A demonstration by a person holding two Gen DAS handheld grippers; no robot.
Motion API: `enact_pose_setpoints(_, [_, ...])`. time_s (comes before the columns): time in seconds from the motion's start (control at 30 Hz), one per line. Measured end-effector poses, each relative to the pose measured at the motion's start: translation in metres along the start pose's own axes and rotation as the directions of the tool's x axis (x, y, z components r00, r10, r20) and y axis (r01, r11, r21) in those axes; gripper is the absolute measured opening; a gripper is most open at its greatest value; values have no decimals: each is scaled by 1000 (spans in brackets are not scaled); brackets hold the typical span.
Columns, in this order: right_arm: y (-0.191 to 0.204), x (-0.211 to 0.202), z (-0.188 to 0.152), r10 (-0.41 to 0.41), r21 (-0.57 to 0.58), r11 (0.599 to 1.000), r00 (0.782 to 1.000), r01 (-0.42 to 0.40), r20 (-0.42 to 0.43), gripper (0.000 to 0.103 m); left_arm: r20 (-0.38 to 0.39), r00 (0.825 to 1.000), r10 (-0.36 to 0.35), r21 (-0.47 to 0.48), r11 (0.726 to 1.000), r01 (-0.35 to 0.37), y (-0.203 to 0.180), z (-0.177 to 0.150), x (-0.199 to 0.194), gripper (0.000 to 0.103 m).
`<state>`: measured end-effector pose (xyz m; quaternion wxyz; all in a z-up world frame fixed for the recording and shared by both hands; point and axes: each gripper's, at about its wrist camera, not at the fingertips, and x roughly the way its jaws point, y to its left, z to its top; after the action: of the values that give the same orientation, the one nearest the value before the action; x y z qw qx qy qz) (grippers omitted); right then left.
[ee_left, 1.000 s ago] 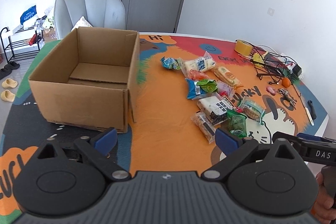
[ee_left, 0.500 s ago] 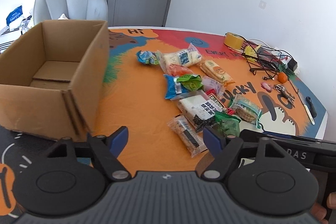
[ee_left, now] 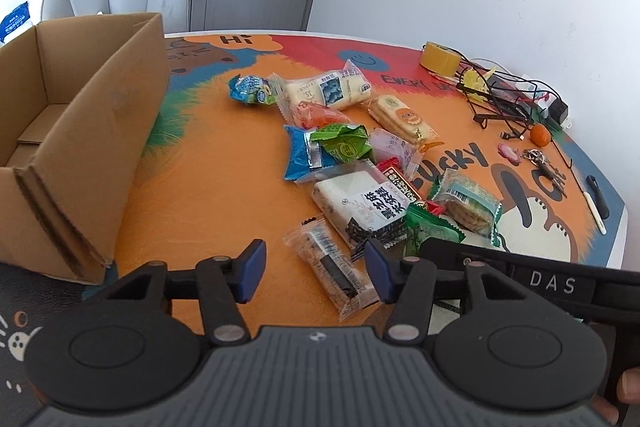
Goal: Organize snacks
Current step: 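Grasp the clear-wrapped bar with left tool while right tool grasps green-wrapped cake, then carry both snacks over the cardboard box and open both tools to drop them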
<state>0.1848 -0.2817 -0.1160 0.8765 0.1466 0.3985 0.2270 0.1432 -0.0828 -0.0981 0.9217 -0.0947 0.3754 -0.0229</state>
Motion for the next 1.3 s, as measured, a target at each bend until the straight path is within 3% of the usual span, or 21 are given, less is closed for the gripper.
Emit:
enact_pose_setpoints(0.13, [-5,1,-2,21,5,1000,1000,-21,-2,33,-22,1000,0,0,1000,0,-3,-1,10,53])
enact_pose_setpoints(0.47, [-2,0,-4,-21,-24,999,999,22,28,35,2,1000,29,32,999,-29,-13,-10,13,48])
enact_pose_setpoints(0.57, [3,2,-5,-45,-52,998,998,47,38,35,9,999,32,35,999,-32,-9,-12,10,39])
enact_pose_setpoints(0.63, [4,2,-5,-47,-51,997,998,49,36,32,9,999,45,31,999,-45,-6,-12,9,24])
enact_pose_setpoints(0.7, [5,0,-6,-40,-41,998,999,41,28,31,1,999,44,10,999,-44,-1,-11,7,18])
enact_pose_setpoints(0.93, [18,-10,-7,-12,-40,999,998,14,55,30,56,998,18,-28,999,-16,12,-6,-17,18])
enact_pose_setpoints(1.3, [64,-17,8,48,-111,993,994,-36,102,30,203,978,49,-47,998,-40,35,21,-73,18])
